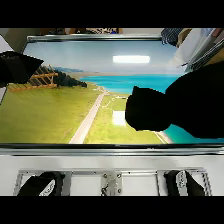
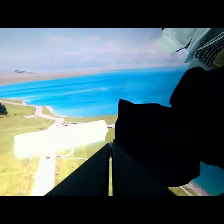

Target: Fold the clothes and pants, and hang the long-sleeved shirts on hangers.

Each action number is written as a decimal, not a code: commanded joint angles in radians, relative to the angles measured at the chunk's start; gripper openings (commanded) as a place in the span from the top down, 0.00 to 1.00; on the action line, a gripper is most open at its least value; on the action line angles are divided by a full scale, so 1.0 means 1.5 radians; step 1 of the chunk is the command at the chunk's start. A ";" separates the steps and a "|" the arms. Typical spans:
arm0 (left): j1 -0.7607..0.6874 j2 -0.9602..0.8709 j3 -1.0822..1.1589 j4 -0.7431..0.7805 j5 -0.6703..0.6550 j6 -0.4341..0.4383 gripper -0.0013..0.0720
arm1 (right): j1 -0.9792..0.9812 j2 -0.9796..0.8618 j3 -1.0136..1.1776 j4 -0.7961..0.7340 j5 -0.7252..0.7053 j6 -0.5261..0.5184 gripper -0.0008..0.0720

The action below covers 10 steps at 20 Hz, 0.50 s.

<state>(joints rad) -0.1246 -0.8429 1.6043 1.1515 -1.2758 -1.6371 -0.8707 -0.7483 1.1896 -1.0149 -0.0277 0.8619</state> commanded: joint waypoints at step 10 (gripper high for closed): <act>0.000 -0.001 0.000 0.001 0.000 0.000 0.96 | 0.000 -0.066 0.073 -0.002 -0.067 0.002 0.98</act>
<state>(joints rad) -0.1246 -0.8429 1.6043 1.1515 -1.2758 -1.6382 -0.8707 -0.8440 1.2938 -1.0180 -0.1162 0.8642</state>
